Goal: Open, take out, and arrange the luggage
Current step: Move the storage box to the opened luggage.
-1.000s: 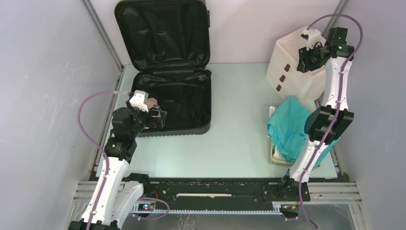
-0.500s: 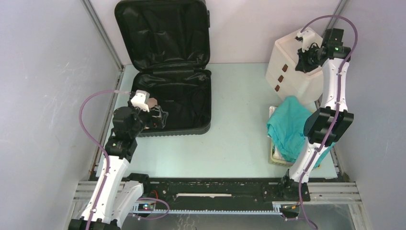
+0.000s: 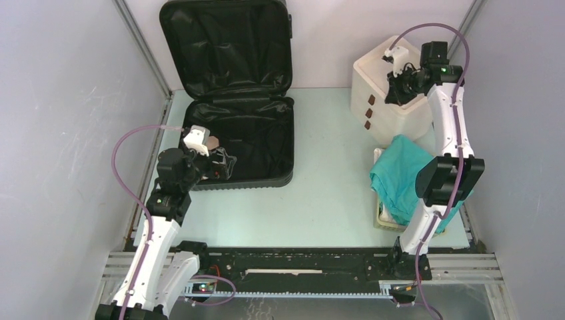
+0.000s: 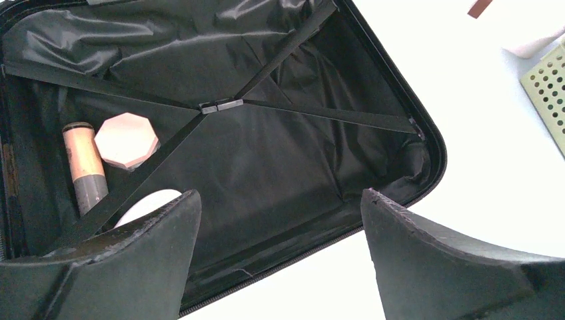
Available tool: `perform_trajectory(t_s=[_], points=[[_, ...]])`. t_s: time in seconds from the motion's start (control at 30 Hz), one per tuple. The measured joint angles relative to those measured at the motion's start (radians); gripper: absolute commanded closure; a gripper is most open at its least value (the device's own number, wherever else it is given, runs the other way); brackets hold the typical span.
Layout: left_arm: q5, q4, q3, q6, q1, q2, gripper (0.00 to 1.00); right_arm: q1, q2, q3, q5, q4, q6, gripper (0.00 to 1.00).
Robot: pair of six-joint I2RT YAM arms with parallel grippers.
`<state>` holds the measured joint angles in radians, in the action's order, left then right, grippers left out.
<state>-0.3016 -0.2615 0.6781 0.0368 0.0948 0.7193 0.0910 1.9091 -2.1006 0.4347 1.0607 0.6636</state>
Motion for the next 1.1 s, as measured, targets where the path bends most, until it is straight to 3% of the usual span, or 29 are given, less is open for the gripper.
perform_trajectory(t_s=[0.37,0.7,0.73,0.8,0.87,0.97,1.1], points=[[-0.055,0.015,0.0,0.0,0.006,0.001,0.08,-0.031,-0.002,-0.01,0.132,0.058,-0.023,1.0],[-0.18,0.096,-0.008,0.028,0.071,0.003,0.08,-0.143,-0.07,0.068,0.167,0.101,-0.024,0.98],[-0.191,0.109,-0.008,0.045,0.082,0.01,0.08,-0.148,-0.078,0.077,0.177,0.112,-0.019,0.89],[-0.208,0.135,-0.006,0.079,0.109,0.035,0.09,-0.15,-0.088,0.084,0.195,0.134,-0.01,0.56],[-0.209,0.148,0.0,0.106,0.15,0.071,0.09,-0.147,-0.092,0.084,0.211,0.154,-0.01,0.34],[-0.192,0.14,0.045,0.141,0.242,0.145,0.08,-0.132,-0.113,0.08,0.263,0.178,-0.009,0.24],[-0.167,0.167,0.153,0.197,0.359,0.244,0.09,-0.081,-0.157,-0.008,0.363,0.224,-0.016,0.22]])
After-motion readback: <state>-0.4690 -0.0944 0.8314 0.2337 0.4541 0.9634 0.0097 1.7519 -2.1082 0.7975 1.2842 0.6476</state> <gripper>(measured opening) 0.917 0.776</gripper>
